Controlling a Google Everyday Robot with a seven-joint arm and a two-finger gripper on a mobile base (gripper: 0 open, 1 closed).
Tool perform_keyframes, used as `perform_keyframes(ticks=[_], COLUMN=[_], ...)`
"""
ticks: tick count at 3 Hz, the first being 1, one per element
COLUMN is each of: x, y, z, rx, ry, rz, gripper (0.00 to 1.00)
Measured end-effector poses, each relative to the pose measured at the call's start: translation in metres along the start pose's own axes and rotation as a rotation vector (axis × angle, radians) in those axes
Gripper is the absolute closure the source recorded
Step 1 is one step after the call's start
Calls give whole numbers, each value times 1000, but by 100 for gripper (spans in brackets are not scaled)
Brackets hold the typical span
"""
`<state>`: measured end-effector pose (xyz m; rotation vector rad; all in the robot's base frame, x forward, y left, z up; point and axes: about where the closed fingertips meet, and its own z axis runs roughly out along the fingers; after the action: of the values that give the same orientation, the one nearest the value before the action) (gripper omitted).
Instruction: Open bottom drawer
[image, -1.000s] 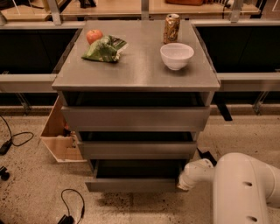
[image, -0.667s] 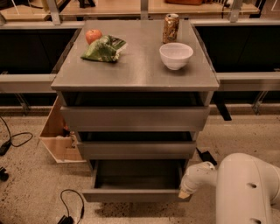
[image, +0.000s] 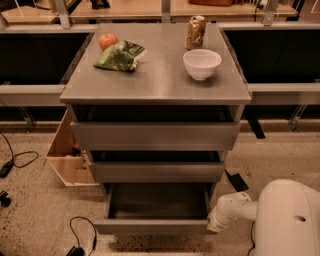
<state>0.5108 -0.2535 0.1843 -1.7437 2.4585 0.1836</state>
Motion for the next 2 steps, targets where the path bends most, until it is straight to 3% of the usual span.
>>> perform_keyframes(ticks=[1,2], x=[-2,20], y=[-1,42], z=[-5,-1], rx=[-1,-93], ry=[0,14], rz=[0,10], gripper=[100,100])
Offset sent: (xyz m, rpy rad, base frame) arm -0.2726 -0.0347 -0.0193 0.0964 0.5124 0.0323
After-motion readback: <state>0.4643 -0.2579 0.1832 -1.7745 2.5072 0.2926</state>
